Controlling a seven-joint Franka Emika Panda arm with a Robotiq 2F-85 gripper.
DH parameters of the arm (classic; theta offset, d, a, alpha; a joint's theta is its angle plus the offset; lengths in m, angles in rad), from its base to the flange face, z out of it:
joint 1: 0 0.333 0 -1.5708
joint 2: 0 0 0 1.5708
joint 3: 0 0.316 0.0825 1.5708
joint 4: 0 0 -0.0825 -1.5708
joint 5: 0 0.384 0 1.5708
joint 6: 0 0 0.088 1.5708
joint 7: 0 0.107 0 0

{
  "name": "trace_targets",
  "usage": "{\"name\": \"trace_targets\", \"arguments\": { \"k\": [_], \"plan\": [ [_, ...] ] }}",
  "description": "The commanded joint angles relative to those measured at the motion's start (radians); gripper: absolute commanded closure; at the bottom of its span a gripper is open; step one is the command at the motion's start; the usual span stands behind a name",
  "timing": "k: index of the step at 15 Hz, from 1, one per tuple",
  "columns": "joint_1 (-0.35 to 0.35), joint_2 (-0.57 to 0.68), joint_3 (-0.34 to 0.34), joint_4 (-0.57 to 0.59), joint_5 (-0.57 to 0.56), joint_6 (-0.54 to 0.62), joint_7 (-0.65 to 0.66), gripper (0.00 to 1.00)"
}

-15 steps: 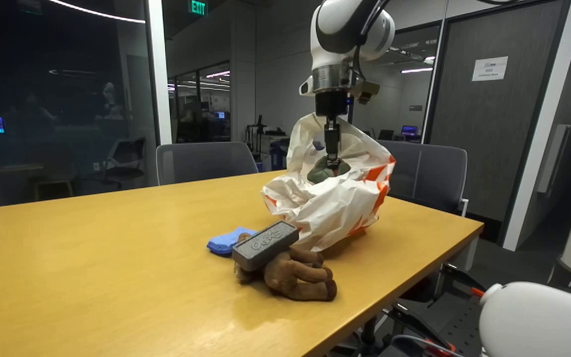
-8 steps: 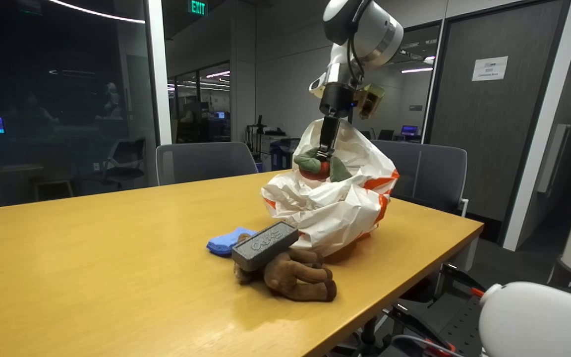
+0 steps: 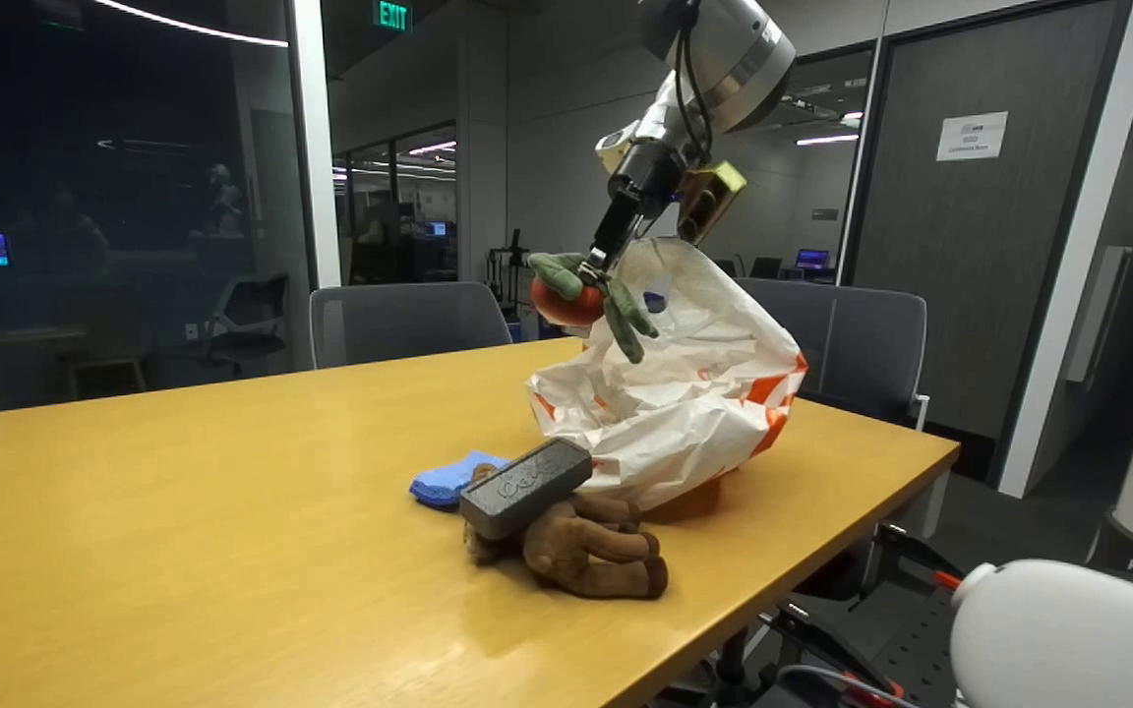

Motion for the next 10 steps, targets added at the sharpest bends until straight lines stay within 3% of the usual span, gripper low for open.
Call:
{"name": "trace_targets", "arguments": {
  "k": [1,5,8,10],
  "plan": [
    [0.055,-0.038,0.076,-0.001,-0.007,0.082,-0.032,0.96],
    [0.127,0.018,0.161,0.011,-0.015,0.182,-0.023,0.96],
    [0.172,0.070,0.225,-0.016,-0.068,0.414,-0.022,0.96],
    [0.187,0.124,0.244,-0.015,-0.137,0.497,0.014,0.96]
  ]
}}
